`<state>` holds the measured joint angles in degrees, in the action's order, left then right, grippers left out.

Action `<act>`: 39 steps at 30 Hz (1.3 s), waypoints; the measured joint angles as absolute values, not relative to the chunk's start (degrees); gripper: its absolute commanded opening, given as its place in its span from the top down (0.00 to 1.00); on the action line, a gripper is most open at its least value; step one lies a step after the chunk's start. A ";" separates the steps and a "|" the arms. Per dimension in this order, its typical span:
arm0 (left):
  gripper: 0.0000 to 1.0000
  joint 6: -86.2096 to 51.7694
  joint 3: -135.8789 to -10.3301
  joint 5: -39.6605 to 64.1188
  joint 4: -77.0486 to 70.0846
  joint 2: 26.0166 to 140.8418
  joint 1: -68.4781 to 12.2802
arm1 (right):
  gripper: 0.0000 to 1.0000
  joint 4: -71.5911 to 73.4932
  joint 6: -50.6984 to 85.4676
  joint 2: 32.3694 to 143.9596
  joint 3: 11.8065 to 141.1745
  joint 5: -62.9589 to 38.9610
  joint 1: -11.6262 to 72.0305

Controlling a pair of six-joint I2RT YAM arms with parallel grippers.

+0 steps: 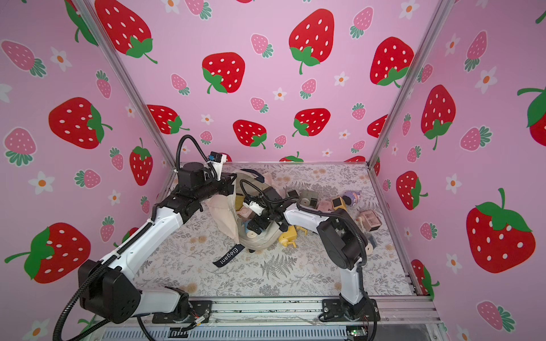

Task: Take out the pencil sharpeners from the tote bags
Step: Pick up the pencil sharpener from the canvas bag.

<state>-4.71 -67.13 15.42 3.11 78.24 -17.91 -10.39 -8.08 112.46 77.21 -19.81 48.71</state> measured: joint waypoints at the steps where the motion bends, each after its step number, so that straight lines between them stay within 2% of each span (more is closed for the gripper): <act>1: 1.00 -4.69 -67.13 15.42 3.11 78.24 -17.91 | 0.03 -11.09 -8.91 113.34 77.65 -21.39 48.88; 6: 1.00 -4.54 -67.13 15.38 3.09 78.24 -17.91 | 0.06 -13.02 -11.99 114.48 77.71 -25.98 49.82; 13: 1.00 -4.54 -67.13 15.42 3.14 78.24 -17.96 | 0.10 -12.69 -13.76 114.24 77.60 -27.07 50.83; 23: 1.00 -4.54 -67.13 15.44 3.27 78.24 -18.02 | 0.00 -10.41 -14.35 110.28 71.22 -26.81 51.42; 28: 1.00 -4.51 -67.13 15.42 3.36 78.24 -18.02 | 0.00 -10.85 -14.98 109.75 69.12 -26.44 52.05; 35: 1.00 -4.54 -67.13 15.44 3.36 78.24 -18.02 | 0.07 -11.14 -15.25 109.73 68.01 -26.09 52.77; 39: 1.00 -4.51 -67.13 15.42 3.36 78.24 -18.02 | 0.15 -9.82 -15.05 108.51 66.28 -25.50 52.80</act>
